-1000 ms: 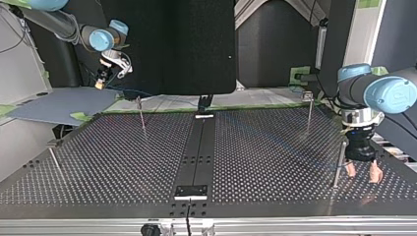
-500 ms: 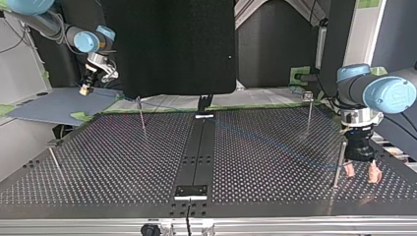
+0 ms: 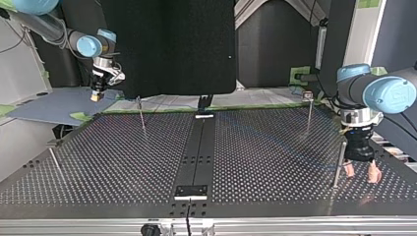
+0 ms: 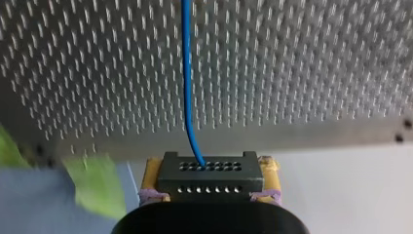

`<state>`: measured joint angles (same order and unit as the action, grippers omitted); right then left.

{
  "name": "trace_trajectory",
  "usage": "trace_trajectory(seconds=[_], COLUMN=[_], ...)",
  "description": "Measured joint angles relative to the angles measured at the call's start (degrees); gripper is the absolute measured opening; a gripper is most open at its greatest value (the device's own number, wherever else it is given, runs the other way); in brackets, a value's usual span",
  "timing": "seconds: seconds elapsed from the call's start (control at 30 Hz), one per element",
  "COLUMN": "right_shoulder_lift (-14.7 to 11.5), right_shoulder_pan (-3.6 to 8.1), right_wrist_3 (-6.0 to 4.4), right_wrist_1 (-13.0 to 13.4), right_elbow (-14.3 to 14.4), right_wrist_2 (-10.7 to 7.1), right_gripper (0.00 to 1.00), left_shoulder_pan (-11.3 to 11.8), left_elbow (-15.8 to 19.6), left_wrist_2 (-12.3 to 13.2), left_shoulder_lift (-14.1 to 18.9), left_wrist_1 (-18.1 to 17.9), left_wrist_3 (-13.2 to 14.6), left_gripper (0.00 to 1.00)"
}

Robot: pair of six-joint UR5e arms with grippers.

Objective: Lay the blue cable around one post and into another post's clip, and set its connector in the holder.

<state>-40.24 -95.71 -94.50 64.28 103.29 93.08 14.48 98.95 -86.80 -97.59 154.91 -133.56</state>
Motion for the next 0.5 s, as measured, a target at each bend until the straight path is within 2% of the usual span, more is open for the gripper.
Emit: trace_trajectory(seconds=[0.1,0.3,0.4,0.5], right_shoulder_lift=[0.01,0.08,0.13,0.70], right_shoulder_pan=[-1.44,-3.99,-4.32,-4.08], right_wrist_3=[-0.86,-1.06,-0.95,-0.90], right_wrist_1=[-0.51,-1.40,-1.90,-2.25], right_elbow=[-0.52,-0.81,-0.80,-0.85], right_wrist_2=[-1.51,-4.39,-5.81,-7.40], right_gripper=[0.00,0.00,0.00,0.00], left_shoulder_pan=[0.00,0.00,0.00,0.00], left_elbow=[-0.01,0.00,0.00,0.01], left_wrist_2=[0.01,0.01,-0.04,-0.12], left_shoulder_lift=[0.00,0.00,0.00,0.00], left_wrist_1=[0.03,-0.02,-0.03,-0.03], left_wrist_3=[-0.02,-0.09,-0.09,0.01], left_gripper=[1.00,1.00,1.00,1.00])
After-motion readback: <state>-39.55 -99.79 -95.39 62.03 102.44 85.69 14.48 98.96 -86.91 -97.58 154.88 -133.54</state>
